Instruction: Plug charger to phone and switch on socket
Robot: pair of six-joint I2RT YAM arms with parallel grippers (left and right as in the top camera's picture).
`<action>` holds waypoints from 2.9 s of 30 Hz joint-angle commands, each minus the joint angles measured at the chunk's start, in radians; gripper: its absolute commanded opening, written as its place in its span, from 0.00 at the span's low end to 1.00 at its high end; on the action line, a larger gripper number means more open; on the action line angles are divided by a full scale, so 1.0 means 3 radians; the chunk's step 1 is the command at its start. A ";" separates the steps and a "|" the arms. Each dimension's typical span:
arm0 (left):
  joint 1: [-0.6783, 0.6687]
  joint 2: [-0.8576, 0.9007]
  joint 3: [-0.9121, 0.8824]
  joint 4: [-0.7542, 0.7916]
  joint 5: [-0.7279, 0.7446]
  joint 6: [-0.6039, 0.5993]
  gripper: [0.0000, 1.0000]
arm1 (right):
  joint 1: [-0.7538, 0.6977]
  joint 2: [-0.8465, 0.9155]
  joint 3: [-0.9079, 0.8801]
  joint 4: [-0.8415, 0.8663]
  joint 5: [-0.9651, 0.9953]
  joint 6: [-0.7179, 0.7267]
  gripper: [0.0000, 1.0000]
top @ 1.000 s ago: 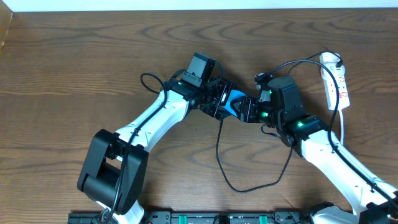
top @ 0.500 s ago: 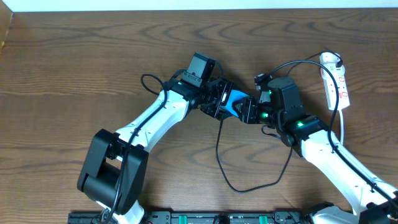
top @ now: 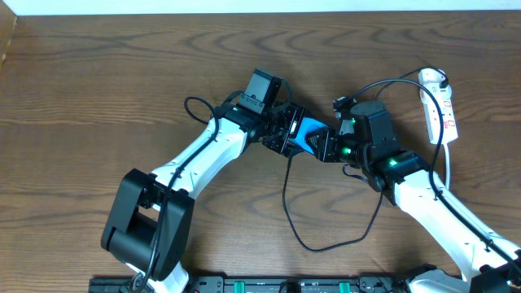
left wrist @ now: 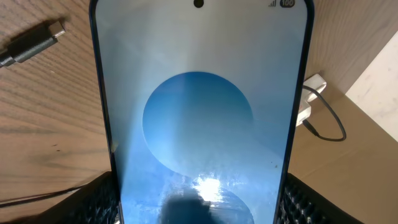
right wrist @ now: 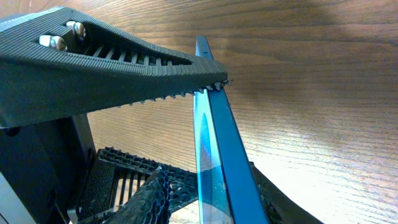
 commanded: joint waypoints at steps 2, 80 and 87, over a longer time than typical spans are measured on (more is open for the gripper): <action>-0.0005 -0.0114 0.0034 0.0020 0.0070 -0.0029 0.07 | 0.0018 0.0004 0.0046 -0.0003 0.0008 -0.0052 0.32; 0.0123 -0.0130 0.0034 0.0903 0.0043 0.0591 0.90 | -0.0924 0.0003 0.0046 0.0741 -0.0984 0.2979 0.01; 0.0299 -0.0130 0.0034 0.0921 0.0041 0.0403 0.90 | -0.0921 0.0003 0.0046 0.1136 -0.1025 0.3407 0.01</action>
